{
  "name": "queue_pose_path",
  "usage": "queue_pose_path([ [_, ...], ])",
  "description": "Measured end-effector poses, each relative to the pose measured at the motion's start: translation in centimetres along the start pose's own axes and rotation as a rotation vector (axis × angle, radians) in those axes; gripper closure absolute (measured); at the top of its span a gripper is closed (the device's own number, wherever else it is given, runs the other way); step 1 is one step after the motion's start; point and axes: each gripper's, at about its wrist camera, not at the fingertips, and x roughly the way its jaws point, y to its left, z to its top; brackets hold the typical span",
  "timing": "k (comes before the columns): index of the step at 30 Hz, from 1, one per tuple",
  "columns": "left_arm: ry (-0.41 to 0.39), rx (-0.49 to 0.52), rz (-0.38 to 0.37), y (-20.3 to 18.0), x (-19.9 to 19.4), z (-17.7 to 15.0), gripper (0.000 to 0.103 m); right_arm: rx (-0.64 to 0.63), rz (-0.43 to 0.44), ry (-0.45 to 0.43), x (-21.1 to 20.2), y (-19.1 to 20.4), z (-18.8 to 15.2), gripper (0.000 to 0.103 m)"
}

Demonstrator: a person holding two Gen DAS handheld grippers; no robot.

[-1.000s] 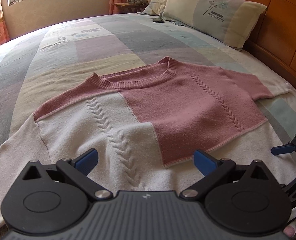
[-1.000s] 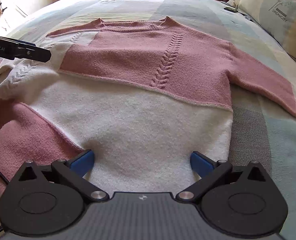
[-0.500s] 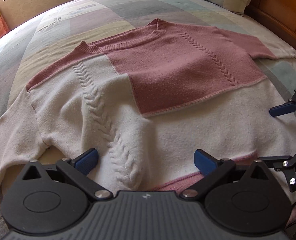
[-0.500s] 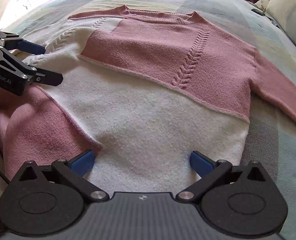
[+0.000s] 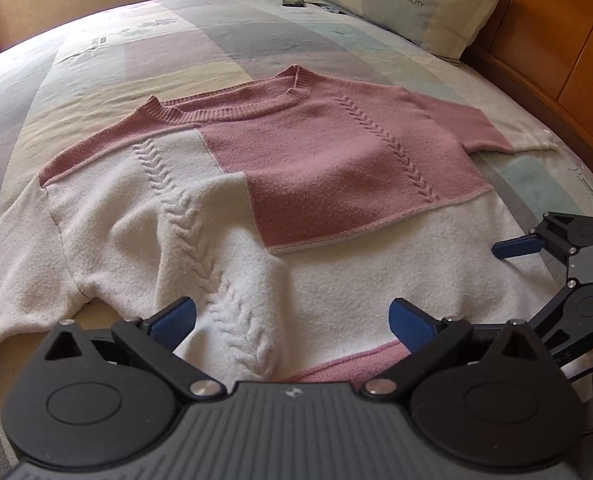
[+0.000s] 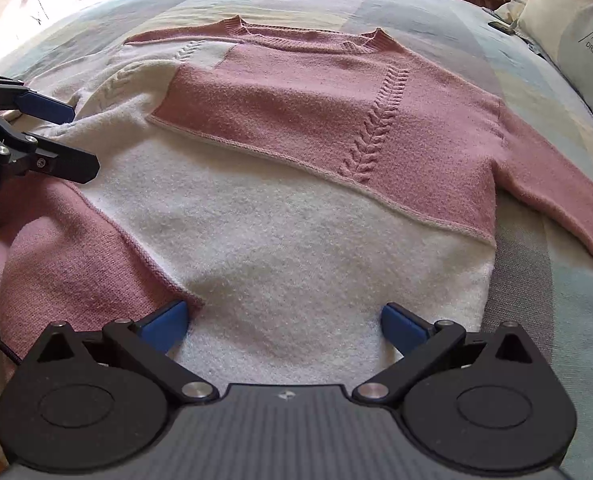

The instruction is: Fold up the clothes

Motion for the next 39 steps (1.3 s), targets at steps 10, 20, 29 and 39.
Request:
queue_pose_path([
  [10,-0.141,-0.093,-0.020,-2.8,-9.1,-3.1,0.001,-0.002,-0.017,-0.085,-3.6,1.9,-4.3,0.000],
  [20,-0.092,-0.132,0.043,-7.2,-7.6,-10.6,0.001,0.051,-0.078,-0.243,-10.0,6.3,-13.9,0.000],
  [29,-0.129,-0.063,0.122,-7.6,-2.7,-13.8,0.001,0.039,-0.112,-0.292,-6.7,6.4,-13.8,0.000],
  [39,-0.238,0.005,0.064,-6.5,-4.0,-16.2,0.001,0.011,-0.216,-0.326,-7.2,8.2,-14.6,0.000],
])
